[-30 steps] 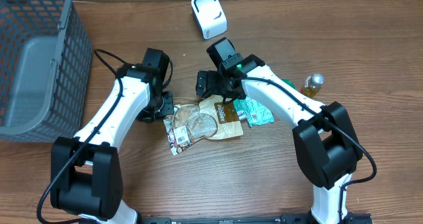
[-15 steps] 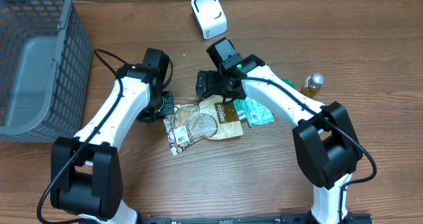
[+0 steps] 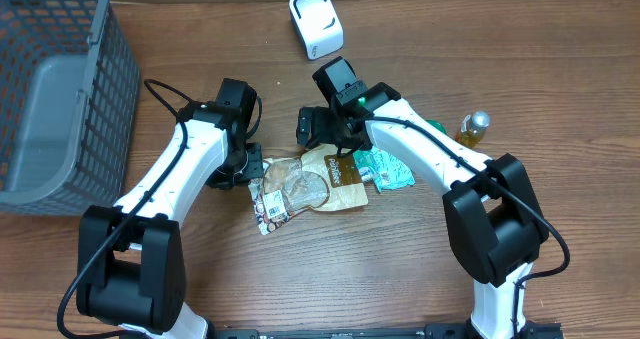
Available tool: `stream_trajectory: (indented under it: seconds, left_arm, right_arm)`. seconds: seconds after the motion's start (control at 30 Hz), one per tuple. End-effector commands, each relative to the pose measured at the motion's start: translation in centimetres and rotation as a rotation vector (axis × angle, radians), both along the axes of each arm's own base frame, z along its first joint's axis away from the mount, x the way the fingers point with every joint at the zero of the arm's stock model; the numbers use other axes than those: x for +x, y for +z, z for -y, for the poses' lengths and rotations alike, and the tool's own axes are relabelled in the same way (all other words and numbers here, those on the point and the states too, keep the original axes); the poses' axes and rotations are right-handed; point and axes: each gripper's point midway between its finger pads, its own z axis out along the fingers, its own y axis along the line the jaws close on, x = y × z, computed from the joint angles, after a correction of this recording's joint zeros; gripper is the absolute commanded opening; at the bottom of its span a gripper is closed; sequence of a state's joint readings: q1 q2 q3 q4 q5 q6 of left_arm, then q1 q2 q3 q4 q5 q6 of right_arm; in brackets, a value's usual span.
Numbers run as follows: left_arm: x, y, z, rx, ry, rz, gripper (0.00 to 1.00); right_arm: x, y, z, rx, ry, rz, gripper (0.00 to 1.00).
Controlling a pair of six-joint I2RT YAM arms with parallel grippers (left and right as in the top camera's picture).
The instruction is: Scan the item barcode
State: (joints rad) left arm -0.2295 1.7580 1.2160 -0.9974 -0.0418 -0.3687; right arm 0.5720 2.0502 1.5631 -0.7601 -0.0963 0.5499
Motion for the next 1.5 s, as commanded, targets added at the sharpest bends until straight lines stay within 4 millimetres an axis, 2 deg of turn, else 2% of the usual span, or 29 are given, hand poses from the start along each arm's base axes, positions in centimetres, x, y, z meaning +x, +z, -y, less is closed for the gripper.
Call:
stream_trajectory:
  seconds: [0.0,0.23,0.43,0.77,0.97,1.0,1.13,1.23,1.47]
  left_arm:
    - [-0.2,0.1,0.0,0.008,0.016,0.006,0.04]
    - [-0.2,-0.1,0.1,-0.001,0.032,0.01,0.04]
    - [-0.3,0.0,2.6,-0.143,-0.009,-0.006,0.04]
    - [-0.3,-0.1,2.7,-0.147,-0.038,-0.005,0.04]
    - [0.0,-1.7,2.8,-0.143,-0.046,-0.03,0.04]
    - [0.0,-2.1,2.8,-0.141,-0.051,-0.038,0.04]
    - [-0.2,-3.6,2.8,-0.133,-0.061,-0.079,0.04]
    - [-0.3,-4.5,2.8,-0.128,-0.066,-0.1,0.04]
    - [0.1,-5.3,2.8,-0.128,-0.065,-0.098,0.04]
  right_arm:
    - [0.1,1.6,-0.1,0.013,-0.003,0.034,1.0]
    - [0.1,1.6,-0.1,0.014,-0.003,0.033,1.0]
    - [0.1,1.6,-0.1,0.014,-0.003,0.033,1.0]
    - [-0.2,1.6,-0.4,0.031,0.006,0.021,1.0]
    - [-1.6,2.2,-2.0,0.135,0.072,-0.052,1.0]
    - [-1.7,2.5,-2.0,0.142,0.087,-0.056,0.97]
    - [-2.1,4.6,-0.7,0.115,0.112,-0.069,0.91]
    - [-3.1,5.7,0.2,0.093,0.133,-0.084,0.91]
    - [-4.9,4.3,1.3,0.044,0.127,-0.168,0.92]
